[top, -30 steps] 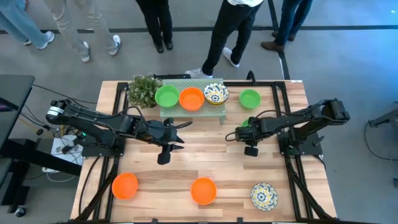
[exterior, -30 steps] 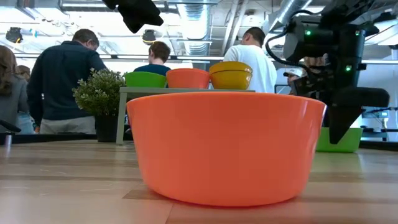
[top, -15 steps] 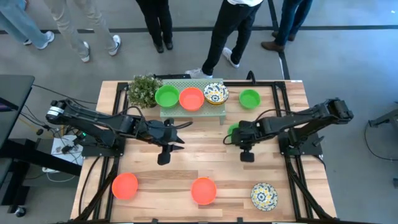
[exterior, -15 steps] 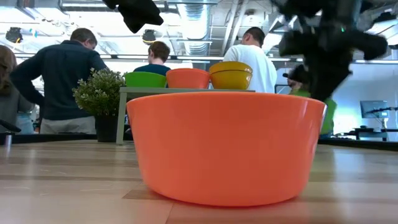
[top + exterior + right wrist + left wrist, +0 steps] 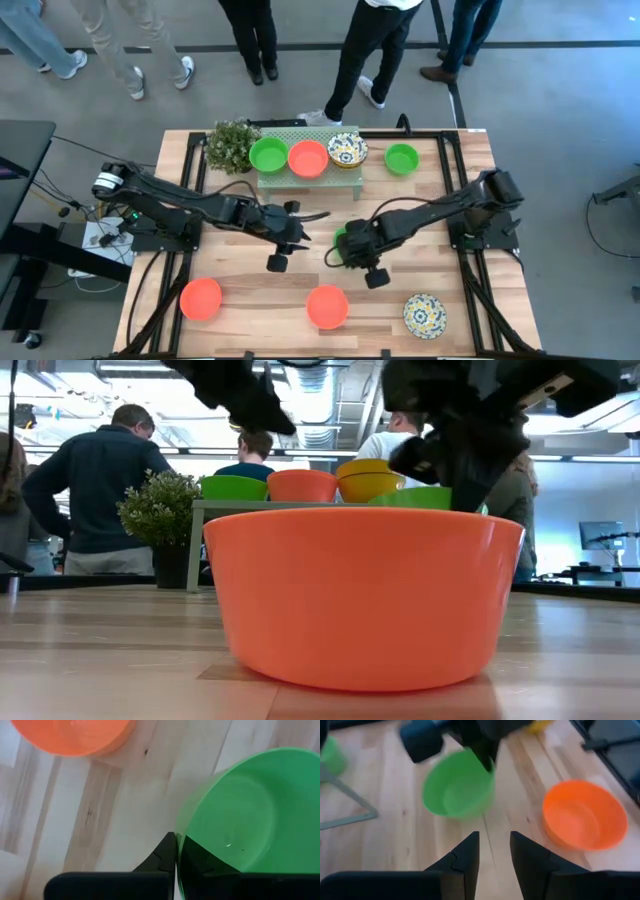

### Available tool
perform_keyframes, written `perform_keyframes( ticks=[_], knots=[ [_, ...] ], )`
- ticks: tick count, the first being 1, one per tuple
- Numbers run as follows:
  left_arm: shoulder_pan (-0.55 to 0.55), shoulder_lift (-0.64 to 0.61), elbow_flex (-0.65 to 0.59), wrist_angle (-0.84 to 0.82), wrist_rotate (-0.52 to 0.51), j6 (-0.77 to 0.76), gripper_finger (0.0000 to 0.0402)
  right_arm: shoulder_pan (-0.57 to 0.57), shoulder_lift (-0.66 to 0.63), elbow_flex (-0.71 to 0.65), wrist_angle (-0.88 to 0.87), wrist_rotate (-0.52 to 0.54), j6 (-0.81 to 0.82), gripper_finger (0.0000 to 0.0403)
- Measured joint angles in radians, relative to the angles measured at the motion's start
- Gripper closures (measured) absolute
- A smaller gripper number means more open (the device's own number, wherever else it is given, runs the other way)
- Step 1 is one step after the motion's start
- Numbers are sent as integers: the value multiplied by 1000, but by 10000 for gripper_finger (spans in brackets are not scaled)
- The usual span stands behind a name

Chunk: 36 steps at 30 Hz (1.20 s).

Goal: Pick & Place Mini bowls
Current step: Stack the green bowl on top of the green bowl on the shelf

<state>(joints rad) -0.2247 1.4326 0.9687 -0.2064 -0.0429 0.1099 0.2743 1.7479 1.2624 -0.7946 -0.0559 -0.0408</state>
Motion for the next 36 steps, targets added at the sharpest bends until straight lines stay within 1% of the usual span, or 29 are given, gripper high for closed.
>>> perform_keyframes(
  ticks=[4, 6, 9, 12, 15, 21, 24, 27, 34, 36],
  knots=[
    [-1, 49, 0, 32, 90, 64, 266, -15, 74, 109, -33, 2, -67, 401],
    [-2, 70, 0, 43, 111, 115, 252, -27, 107, 158, -34, 1, -89, 400],
    [-4, 108, 0, 64, 111, 194, 234, -42, 152, 209, -44, 3, -106, 399],
    [-4, 145, -1, 89, 111, 231, 226, -50, 187, 249, -43, -3, -138, 399],
    [-4, 175, -1, 94, 93, 251, 227, -50, 207, 280, -37, -4, -153, 399],
    [-3, 213, -1, 101, 40, 253, 240, -49, 196, 290, -27, -4, -153, 399],
    [-2, 215, -1, 100, 21, 253, 252, -49, 194, 292, -20, -4, -153, 398],
    [-3, 211, -1, 96, 21, 253, 277, -49, 194, 292, -24, -3, -153, 395],
    [-4, 209, -1, 89, 34, 254, 372, -49, 194, 292, -28, 14, -182, 380],
    [-5, 209, -1, 89, 37, 254, 391, -48, 194, 292, -24, 19, -182, 374]
  ],
)
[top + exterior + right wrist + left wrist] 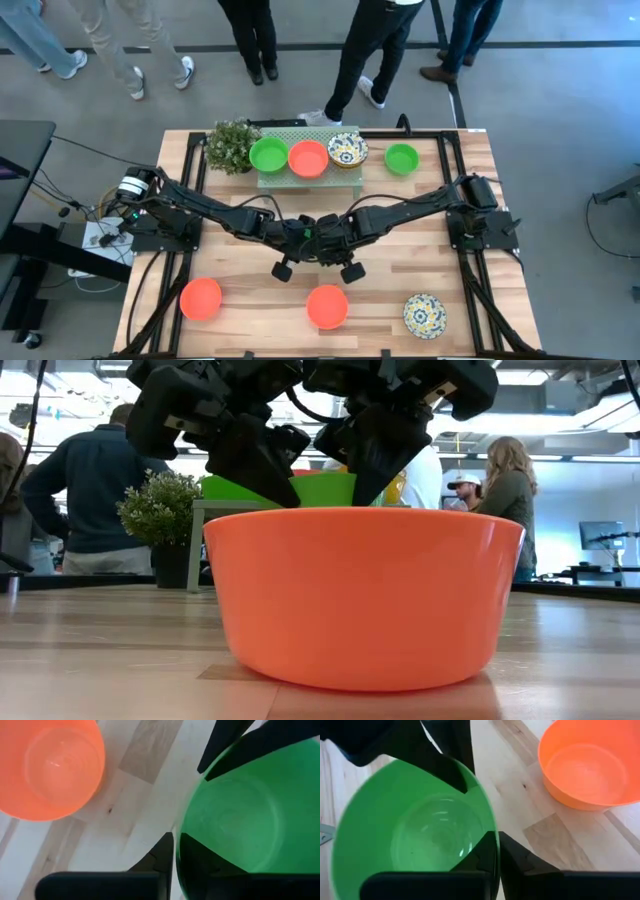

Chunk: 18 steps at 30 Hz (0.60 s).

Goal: Pick & Place Mini bowls
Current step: Stack the green bowl on top of the green bowl on the shelf

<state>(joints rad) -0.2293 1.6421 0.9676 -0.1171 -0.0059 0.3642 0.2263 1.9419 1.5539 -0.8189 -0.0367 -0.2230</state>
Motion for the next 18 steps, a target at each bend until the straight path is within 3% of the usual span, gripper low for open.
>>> perform_keyframes(
  ticks=[15, 18],
  knots=[
    [-7, -2, 2, -12, -2, -80, 394, 5, 0, 46, -50, -9, 20, 309],
    [-16, -2, 2, -18, -7, -107, 393, 20, 0, 92, -142, 79, 33, 302]
  ],
)
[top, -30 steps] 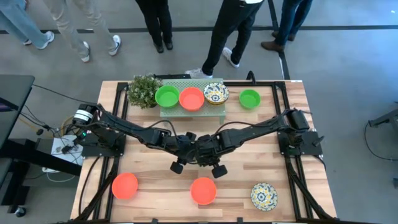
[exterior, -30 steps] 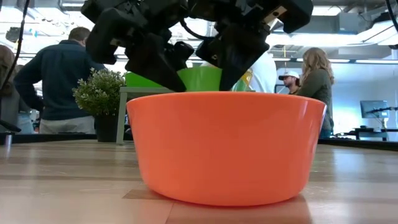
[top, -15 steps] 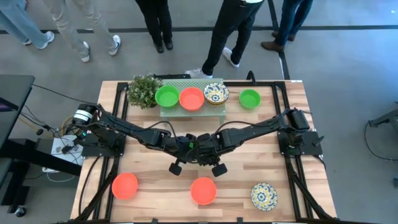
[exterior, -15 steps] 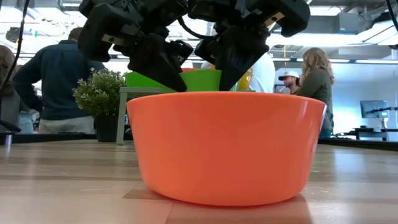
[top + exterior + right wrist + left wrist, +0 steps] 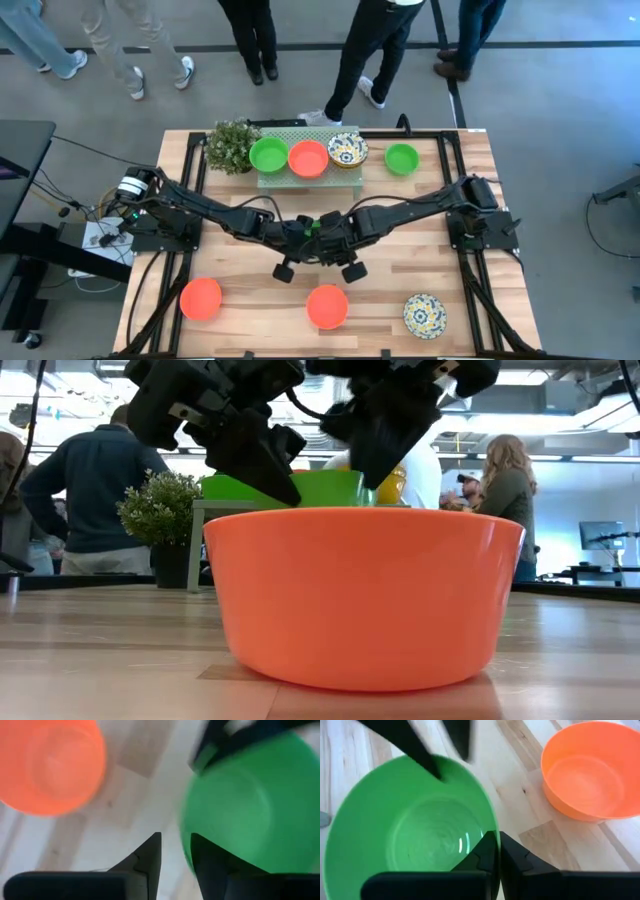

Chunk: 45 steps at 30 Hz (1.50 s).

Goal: Pick & Place Mini bowls
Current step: Stack the green bowl on top of the green bowl on the shelf

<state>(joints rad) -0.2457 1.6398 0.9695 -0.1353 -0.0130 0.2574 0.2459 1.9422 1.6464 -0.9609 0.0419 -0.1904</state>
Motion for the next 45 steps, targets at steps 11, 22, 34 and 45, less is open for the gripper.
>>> perform_keyframes(
  ticks=[11, 22, 34, 45],
  knots=[
    [-16, -72, -2, -76, -109, -91, 391, 39, -164, 66, -290, 272, 137, 300],
    [-32, -354, -1, -262, -346, -140, 394, 40, -603, -550, 271, 279, 218, 300],
    [110, -497, 167, -677, -465, -186, 391, -57, -763, -905, 605, 273, 270, 300],
    [438, -486, 202, -723, -326, -55, 391, -120, -746, -905, 625, 273, 260, 300]
  ],
)
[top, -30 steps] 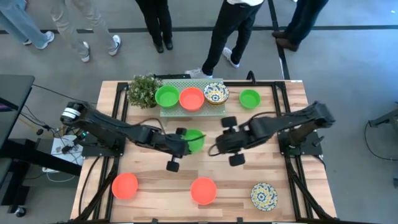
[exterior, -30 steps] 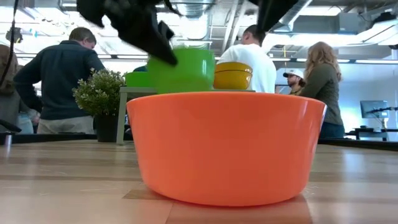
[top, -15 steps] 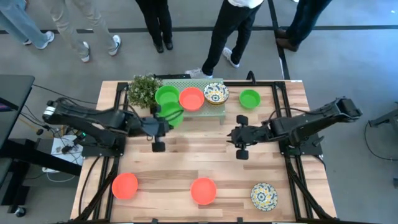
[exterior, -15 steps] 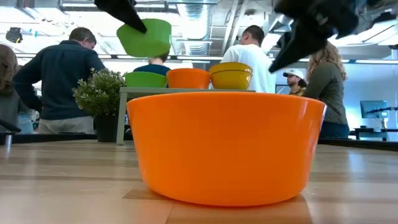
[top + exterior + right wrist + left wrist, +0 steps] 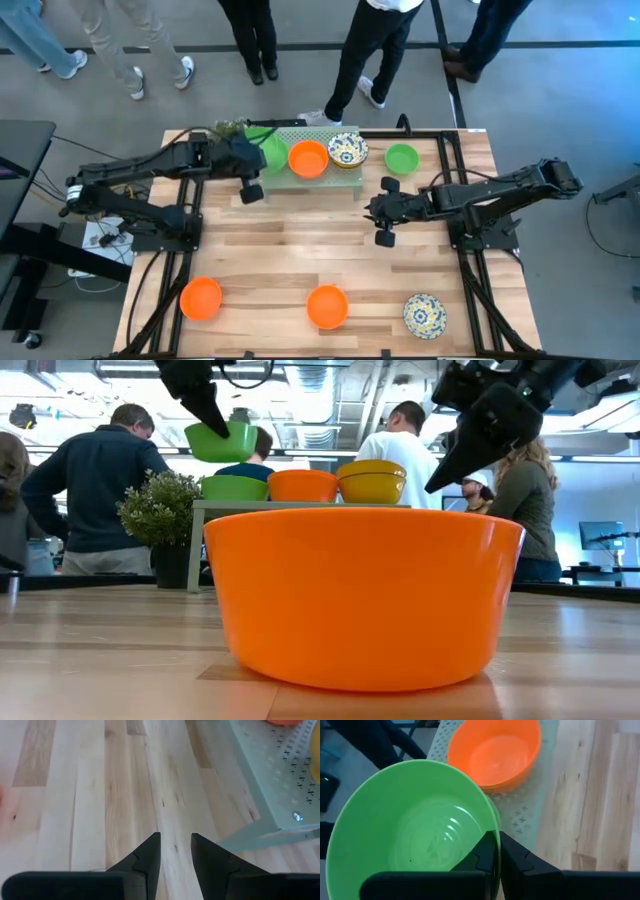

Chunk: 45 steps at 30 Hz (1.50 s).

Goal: Pick & Place Mini bowls
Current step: Stack the green bowl on top of the green bowl on the shelf

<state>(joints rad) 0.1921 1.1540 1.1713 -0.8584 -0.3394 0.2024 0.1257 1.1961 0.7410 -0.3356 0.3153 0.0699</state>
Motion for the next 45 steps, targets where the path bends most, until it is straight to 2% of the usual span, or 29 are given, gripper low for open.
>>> perform_keyframes(
  ticks=[6, 13, 28, 34, 45],
  knots=[
    [90, 20, -1, 35, 110, 3, 391, -5, 0, 0, 18, 0, -59, 300],
    [96, 82, -37, 94, 112, 53, 391, -11, 0, 0, 57, 0, -107, 300],
    [114, 170, -39, 106, 154, 25, 391, -45, 0, 0, 62, -1, -132, 300],
    [114, 165, -39, 109, 150, 25, 390, -42, 0, 0, 62, -3, -132, 300],
    [109, 148, -39, 112, 149, 25, 323, -42, 0, 0, 61, -3, -132, 300]
  ],
)
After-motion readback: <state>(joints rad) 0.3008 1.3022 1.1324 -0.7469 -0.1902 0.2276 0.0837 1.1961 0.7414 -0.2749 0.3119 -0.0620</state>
